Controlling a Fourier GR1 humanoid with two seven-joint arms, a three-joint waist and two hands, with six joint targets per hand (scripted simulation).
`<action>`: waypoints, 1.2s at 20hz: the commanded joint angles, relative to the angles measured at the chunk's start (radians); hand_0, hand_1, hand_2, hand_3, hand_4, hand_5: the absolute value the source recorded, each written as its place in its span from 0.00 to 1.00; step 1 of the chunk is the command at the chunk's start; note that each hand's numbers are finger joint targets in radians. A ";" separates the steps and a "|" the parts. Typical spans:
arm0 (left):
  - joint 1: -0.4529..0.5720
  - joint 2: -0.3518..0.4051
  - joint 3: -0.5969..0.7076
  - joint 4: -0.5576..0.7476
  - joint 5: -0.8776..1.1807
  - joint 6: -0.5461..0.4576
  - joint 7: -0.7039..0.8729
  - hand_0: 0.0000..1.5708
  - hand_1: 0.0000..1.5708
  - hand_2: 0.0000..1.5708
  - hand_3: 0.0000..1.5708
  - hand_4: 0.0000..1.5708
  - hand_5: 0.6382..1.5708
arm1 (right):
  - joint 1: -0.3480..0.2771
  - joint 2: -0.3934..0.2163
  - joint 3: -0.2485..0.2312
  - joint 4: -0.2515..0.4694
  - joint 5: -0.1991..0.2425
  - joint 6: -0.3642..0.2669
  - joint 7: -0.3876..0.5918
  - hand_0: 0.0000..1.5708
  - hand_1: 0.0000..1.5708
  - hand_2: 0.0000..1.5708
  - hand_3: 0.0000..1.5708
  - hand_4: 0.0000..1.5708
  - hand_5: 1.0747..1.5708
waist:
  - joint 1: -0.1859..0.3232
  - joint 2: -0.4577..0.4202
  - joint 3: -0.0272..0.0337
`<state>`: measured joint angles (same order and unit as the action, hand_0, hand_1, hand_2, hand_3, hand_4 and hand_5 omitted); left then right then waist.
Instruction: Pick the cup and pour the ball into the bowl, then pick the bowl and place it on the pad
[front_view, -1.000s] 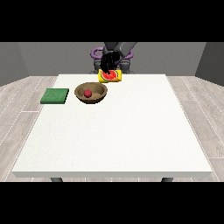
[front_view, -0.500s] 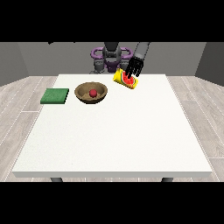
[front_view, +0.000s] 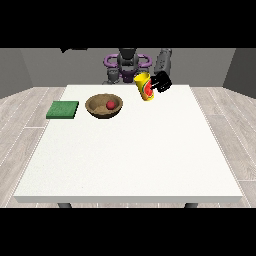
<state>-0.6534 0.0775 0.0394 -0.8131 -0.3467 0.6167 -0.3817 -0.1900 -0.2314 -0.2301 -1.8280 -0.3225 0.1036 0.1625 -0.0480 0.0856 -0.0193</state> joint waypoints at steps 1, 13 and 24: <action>0.012 -0.074 0.112 -0.106 0.281 -0.223 -0.108 0.78 0.78 0.88 0.68 0.45 0.99 | 0.002 0.018 0.003 -0.005 0.002 -0.023 0.010 0.00 0.00 0.00 0.04 0.30 0.99 | 0.057 0.030 -0.0037; -0.074 0.301 0.348 0.006 0.613 -0.818 -0.169 0.00 0.00 0.00 0.00 0.00 0.97 | -0.072 0.079 0.108 -0.135 0.146 -0.174 0.093 0.00 0.00 0.00 0.00 0.31 0.99 | 0.072 0.194 0.0181; -0.290 0.540 0.343 -0.091 0.623 -0.850 0.106 0.00 0.00 0.00 0.00 0.00 0.95 | -0.097 0.160 0.047 0.358 0.109 -0.084 -0.275 0.00 0.00 0.00 0.00 0.26 1.00 | 0.112 0.275 0.0219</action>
<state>-0.8609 0.5358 0.3775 -0.8808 0.2610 -0.2148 -0.3809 -0.2609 -0.0922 -0.1641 -1.6144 -0.1983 -0.0031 -0.0217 0.0524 0.3397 0.0013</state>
